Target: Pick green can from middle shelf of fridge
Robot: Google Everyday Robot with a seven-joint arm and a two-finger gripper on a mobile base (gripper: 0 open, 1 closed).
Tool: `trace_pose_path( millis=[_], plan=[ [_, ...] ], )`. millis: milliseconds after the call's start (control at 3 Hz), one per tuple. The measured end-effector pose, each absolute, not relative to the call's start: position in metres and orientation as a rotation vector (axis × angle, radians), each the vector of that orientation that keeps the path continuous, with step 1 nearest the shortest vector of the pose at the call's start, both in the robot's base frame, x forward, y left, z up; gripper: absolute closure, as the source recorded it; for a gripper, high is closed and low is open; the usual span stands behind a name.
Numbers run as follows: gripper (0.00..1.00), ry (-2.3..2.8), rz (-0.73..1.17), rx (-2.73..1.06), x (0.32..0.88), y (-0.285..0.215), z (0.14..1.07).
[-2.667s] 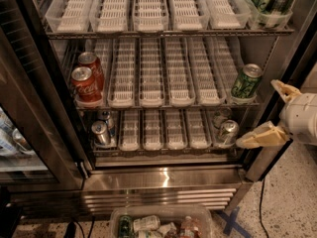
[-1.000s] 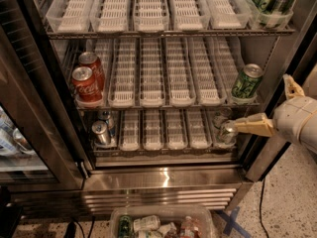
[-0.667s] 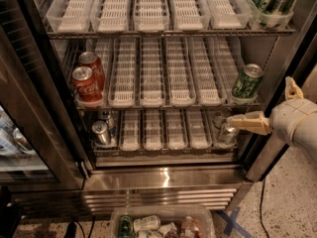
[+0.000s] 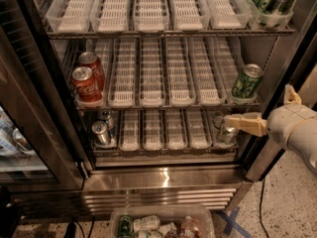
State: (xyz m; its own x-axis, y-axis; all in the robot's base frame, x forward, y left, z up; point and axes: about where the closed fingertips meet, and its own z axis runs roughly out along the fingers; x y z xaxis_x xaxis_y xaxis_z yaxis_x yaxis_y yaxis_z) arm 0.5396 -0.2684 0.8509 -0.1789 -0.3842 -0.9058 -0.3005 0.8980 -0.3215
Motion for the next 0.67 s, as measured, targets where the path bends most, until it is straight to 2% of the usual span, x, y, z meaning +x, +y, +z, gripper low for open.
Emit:
trace_pose_path(
  millis=[667],
  plan=[
    [0.0,1.777,-0.046,-0.484,0.5386,-0.2695,0.8443]
  ],
)
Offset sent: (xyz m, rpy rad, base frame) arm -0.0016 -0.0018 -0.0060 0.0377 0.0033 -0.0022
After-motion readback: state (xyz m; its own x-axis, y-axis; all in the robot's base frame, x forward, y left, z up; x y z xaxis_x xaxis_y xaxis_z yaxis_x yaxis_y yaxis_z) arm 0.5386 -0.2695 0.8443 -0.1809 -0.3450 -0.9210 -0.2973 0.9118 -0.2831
